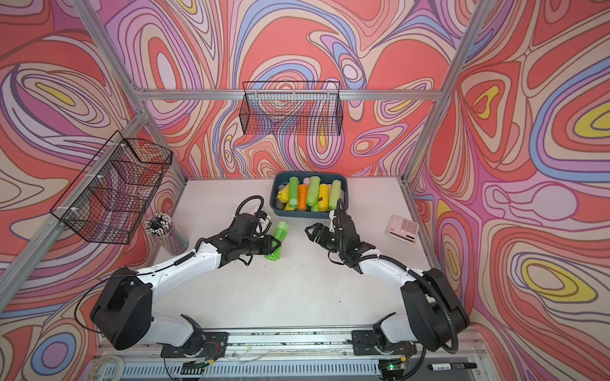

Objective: Put the roll of trash bags into the storage box
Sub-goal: Pick up the roll of trash bags from the center of the board, then place the roll of trash bags in the storage box.

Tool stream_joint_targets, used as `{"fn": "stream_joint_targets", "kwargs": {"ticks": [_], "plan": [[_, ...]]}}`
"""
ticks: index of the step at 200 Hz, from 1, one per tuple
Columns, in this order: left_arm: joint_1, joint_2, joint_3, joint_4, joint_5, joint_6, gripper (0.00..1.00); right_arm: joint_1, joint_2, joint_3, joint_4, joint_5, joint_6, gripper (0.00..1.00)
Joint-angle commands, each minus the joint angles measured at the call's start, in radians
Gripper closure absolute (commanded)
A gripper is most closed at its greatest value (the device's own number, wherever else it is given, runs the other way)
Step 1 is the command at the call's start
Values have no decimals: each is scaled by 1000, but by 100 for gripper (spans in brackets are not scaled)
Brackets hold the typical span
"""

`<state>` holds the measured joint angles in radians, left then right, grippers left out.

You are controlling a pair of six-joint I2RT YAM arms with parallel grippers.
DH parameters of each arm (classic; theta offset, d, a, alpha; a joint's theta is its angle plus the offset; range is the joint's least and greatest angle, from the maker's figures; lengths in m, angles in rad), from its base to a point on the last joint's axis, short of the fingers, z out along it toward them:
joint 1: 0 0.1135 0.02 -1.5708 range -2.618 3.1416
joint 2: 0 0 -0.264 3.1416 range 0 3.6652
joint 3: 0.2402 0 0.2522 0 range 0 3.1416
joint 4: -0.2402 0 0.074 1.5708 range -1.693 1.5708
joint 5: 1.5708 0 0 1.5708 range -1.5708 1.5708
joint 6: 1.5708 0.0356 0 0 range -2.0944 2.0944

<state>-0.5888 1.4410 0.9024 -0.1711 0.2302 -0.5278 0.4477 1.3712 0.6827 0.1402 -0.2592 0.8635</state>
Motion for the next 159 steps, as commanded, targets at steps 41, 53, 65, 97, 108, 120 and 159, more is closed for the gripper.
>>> {"fn": "stream_joint_targets", "kwargs": {"ticks": [41, 53, 65, 97, 108, 120, 159], "plan": [[-13, 43, 141, -18, -65, -4, 82, 5, -89, -59, -27, 83, -31, 16], [-13, 59, 170, -28, -76, -3, 82, 5, -95, -67, -22, 82, -32, 16], [-13, 74, 197, -31, -85, -2, 82, 5, -102, -69, -23, 83, -34, 16], [-12, 128, 274, -36, -88, 4, 83, 5, -136, -69, -34, 85, -56, 16], [-12, 147, 301, -33, -86, 11, 83, 5, -155, -72, -36, 93, -63, 16], [-12, 171, 337, -36, -88, 18, 83, 5, -176, -78, -33, 104, -70, 16], [-13, 231, 418, -6, -94, 30, 84, 5, -231, -100, -24, 167, -80, 16]]}}
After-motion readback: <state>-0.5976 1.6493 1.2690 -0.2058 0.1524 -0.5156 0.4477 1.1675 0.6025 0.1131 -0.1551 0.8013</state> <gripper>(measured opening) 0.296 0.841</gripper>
